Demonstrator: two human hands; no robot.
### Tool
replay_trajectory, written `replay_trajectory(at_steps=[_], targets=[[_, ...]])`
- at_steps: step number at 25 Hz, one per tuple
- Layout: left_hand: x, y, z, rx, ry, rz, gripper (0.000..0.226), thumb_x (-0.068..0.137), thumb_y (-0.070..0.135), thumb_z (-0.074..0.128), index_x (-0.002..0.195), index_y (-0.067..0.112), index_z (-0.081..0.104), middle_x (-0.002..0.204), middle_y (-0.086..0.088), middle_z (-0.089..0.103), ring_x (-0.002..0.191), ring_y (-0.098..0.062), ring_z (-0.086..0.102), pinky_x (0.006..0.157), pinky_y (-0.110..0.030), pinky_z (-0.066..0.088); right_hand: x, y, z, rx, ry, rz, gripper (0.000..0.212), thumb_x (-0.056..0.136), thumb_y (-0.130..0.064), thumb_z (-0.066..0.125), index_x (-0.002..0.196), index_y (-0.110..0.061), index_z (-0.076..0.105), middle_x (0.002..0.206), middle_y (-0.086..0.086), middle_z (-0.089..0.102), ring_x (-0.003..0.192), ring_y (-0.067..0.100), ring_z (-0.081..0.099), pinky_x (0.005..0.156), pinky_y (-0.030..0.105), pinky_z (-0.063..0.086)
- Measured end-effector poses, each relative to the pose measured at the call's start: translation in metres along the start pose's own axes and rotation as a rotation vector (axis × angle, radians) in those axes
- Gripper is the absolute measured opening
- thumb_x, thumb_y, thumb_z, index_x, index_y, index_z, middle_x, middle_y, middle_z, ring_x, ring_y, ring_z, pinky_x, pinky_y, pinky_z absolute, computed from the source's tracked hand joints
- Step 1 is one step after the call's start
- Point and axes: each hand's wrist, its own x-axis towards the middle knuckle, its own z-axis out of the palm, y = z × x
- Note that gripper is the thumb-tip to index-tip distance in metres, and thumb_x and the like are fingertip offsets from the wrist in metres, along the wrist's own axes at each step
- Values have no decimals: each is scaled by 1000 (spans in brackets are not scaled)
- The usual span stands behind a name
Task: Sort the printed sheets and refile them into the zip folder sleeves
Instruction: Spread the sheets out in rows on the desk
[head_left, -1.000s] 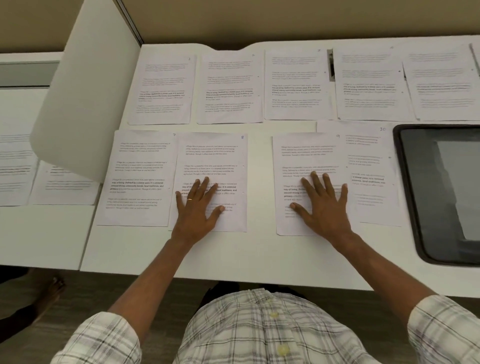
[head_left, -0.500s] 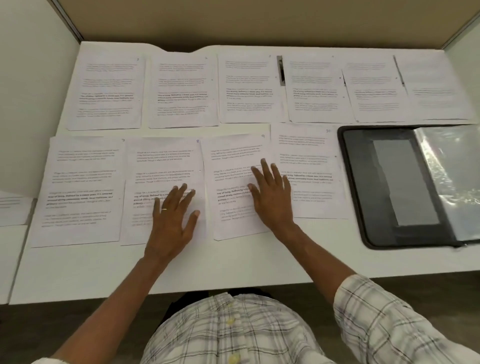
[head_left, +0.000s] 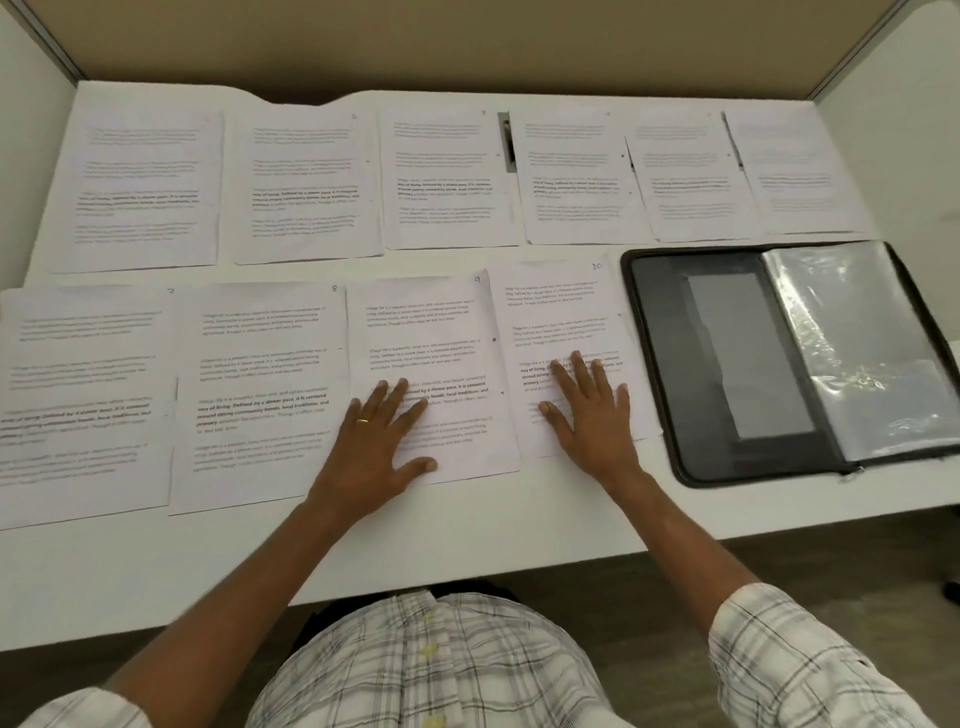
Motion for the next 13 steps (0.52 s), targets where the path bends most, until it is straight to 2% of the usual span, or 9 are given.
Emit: replay_trajectory(at_steps=[7,13], targets=[[0,-3,-3,-6,22,9,90,88,81,37,162,30,30,173,6,7,160,-16,-2,129,-49,3,-8,2,6,5,15,21,69,101,-65,19,163,-34,15,172,-3,5,159,25,1,123,63,8],[-1,-4,-5,-22,38,-15,89,87,80,40,161,31,33,173,7,11,160,-15,0,128,-46,3,-2,-2,2,7,26,37,71,100,-66,19,163,-33,16,172,-2,7,158,27,4,123,64,8]])
